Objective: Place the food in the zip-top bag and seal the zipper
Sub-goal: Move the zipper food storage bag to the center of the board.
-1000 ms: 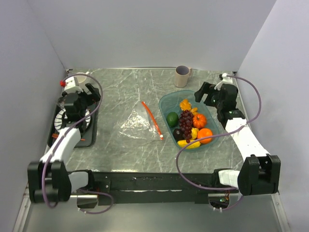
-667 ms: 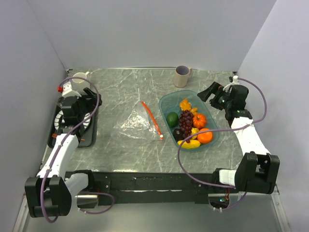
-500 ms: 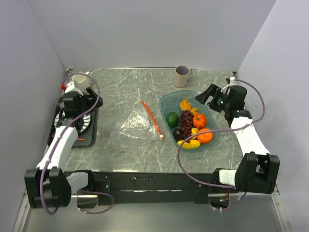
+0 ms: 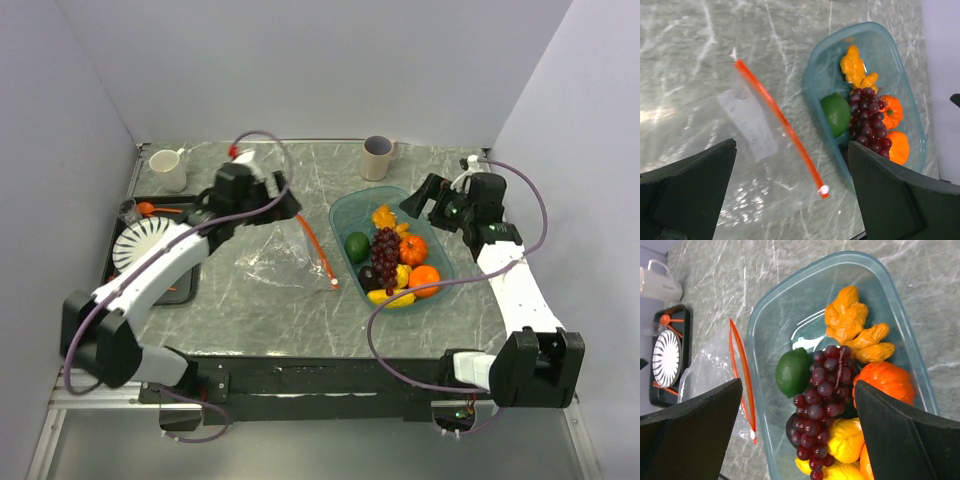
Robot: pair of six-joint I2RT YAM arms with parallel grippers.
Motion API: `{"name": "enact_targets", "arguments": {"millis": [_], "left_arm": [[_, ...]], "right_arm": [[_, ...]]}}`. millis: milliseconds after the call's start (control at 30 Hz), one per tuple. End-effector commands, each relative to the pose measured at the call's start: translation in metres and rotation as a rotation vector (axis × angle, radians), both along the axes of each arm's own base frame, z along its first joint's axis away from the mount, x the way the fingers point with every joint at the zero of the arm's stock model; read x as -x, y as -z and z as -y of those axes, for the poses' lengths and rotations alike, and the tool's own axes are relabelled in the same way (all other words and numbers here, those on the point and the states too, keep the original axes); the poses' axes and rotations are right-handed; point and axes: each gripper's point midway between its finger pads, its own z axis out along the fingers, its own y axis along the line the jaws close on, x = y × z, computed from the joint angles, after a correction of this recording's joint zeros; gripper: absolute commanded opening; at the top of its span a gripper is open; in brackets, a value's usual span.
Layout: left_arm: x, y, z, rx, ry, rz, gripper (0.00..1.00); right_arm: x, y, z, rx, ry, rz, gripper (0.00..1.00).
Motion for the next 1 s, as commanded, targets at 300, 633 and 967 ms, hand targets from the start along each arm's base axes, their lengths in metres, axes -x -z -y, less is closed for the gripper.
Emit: {"name": "enact_targets", "arguments": {"millis": [300, 633, 967], "left_arm": [[0.067, 0.072, -0.008, 0.035, -0.140, -0.187, 0.99], [0.091, 0.096, -0.027, 0.133, -0.246, -0.213, 0.99], [0.092, 0.122, -0.043, 0.076, -0.348, -0.265, 0.99]], "right_arm": [[0.032, -0.057, -0.113, -0.044, -0.362, 0.115, 1.00], [0.050, -0.008, -0.191, -0.010, -0.592, -0.048, 0.98], [0.051, 0.047, -0.229, 0.086, -0.658, -0.182, 0.96]]}}
